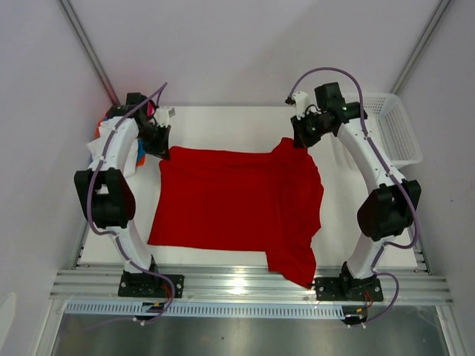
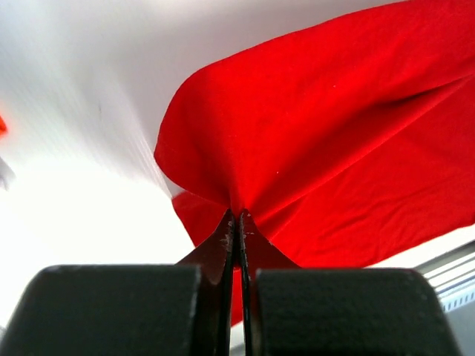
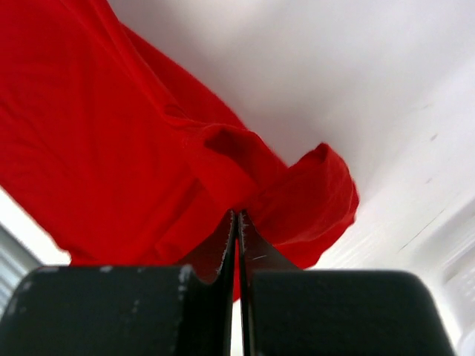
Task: Fold and stack the t-shirts
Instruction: Fold the tshirt
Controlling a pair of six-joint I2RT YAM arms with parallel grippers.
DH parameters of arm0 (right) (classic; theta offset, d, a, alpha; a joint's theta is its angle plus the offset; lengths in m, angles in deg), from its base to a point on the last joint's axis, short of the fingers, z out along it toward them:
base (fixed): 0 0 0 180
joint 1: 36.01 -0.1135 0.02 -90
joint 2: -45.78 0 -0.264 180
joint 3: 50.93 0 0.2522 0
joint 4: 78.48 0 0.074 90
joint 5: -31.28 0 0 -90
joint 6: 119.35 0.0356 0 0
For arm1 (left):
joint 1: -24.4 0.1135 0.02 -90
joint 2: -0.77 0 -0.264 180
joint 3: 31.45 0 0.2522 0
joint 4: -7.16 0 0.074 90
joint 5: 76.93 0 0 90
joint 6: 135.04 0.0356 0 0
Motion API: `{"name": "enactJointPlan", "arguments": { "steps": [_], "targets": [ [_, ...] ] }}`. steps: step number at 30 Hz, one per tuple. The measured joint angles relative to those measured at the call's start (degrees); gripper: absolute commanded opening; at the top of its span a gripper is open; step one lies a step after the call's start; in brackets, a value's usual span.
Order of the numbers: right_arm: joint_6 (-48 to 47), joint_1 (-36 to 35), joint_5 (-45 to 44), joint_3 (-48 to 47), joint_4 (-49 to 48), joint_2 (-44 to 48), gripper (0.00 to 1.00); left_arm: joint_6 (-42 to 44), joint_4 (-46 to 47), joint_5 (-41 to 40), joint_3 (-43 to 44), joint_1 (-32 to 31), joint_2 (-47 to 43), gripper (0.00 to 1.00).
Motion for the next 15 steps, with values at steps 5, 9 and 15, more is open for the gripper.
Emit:
{"name": "enactJointPlan", "arguments": {
  "steps": [5, 9, 15],
  "targets": [
    [-0.15, 0.44, 0.7, 4.39, 3.21, 2.29, 0.0, 1.9, -1.2, -0.52, -5.09, 0.0, -3.37, 0.0],
    [-0.94, 0.55, 1.33, 8.28, 5.79, 3.06, 0.0, 2.97, -1.9, -0.44, -9.7, 0.0, -5.01, 0.01],
    [-2.56, 0.52, 1.46, 13.11, 9.62, 3.08, 0.0, 4.52, -2.69, -0.33, -15.58, 0.0, -6.08, 0.0]
  ]
}}
